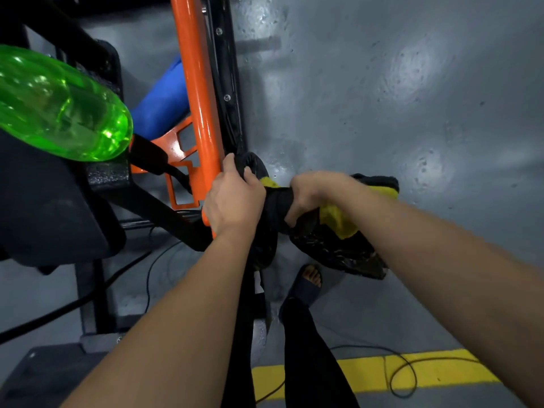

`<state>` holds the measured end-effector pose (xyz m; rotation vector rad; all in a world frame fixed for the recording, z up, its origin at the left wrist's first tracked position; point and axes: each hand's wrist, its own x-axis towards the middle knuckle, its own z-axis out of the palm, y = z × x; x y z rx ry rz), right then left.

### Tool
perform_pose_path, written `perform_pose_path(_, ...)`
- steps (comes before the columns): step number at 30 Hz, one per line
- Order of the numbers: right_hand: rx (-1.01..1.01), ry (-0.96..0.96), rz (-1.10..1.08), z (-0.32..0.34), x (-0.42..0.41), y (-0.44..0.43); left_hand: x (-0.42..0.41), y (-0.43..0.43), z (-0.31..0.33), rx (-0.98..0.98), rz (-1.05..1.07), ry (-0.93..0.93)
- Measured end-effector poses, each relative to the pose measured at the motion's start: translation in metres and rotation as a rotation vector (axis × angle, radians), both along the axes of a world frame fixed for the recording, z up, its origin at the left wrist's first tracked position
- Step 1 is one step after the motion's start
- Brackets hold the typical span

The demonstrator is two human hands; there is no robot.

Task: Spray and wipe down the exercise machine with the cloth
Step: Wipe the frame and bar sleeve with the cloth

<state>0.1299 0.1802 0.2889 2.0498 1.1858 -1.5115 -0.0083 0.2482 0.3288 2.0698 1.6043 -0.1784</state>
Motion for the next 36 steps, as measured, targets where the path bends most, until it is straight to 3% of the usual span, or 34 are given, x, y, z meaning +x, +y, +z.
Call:
perform_pose_path(3, -0.489, 0.429, -0.272, -0.007, 0.020, 0.016, 0.000, -0.001, -0.002, 0.009, -0.009, 0.005)
perform_pose_path(6, -0.576, 0.540, -0.337, -0.014, 0.021, 0.013, -0.001, 0.000, -0.006, 0.024, -0.005, -0.001)
perform_pose_path(9, -0.156, 0.251, -0.198, -0.013, 0.014, 0.002, 0.000, -0.001, -0.004, 0.021, -0.011, 0.002)
perform_pose_path(14, 0.701, -0.615, 0.168, -0.023, -0.048, -0.073, 0.000, -0.002, 0.003, 0.017, -0.006, -0.002)
perform_pose_path(16, 0.861, -0.755, 0.141, -0.031, -0.056, -0.088, 0.000, -0.003, 0.002, 0.023, -0.015, 0.002)
perform_pose_path(17, 0.844, -0.757, 0.138, -0.031, -0.052, -0.086, 0.000, -0.004, 0.002, 0.026, -0.015, 0.001)
perform_pose_path(22, 0.305, -0.255, 0.064, 0.006, 0.001, -0.041, -0.001, -0.002, 0.000, 0.035, -0.019, 0.006)
perform_pose_path(25, -0.033, 0.104, -0.188, 0.013, 0.042, -0.035, -0.002, -0.003, 0.000, 0.034, -0.020, 0.003)
perform_pose_path(27, -0.138, 0.298, -0.389, 0.012, 0.058, -0.038, -0.002, -0.003, 0.000, 0.039, -0.023, -0.003)
perform_pose_path(32, 0.040, 0.220, -0.634, -0.004, 0.092, -0.089, -0.002, -0.002, -0.002, 0.041, -0.020, -0.016)
perform_pose_path(34, 0.132, 0.445, -0.997, -0.012, 0.095, -0.121, -0.001, -0.001, -0.001, 0.028, -0.010, -0.022)
perform_pose_path(36, 0.335, 0.500, -1.462, -0.005, 0.074, -0.143, -0.002, -0.001, 0.001, 0.020, -0.008, -0.027)
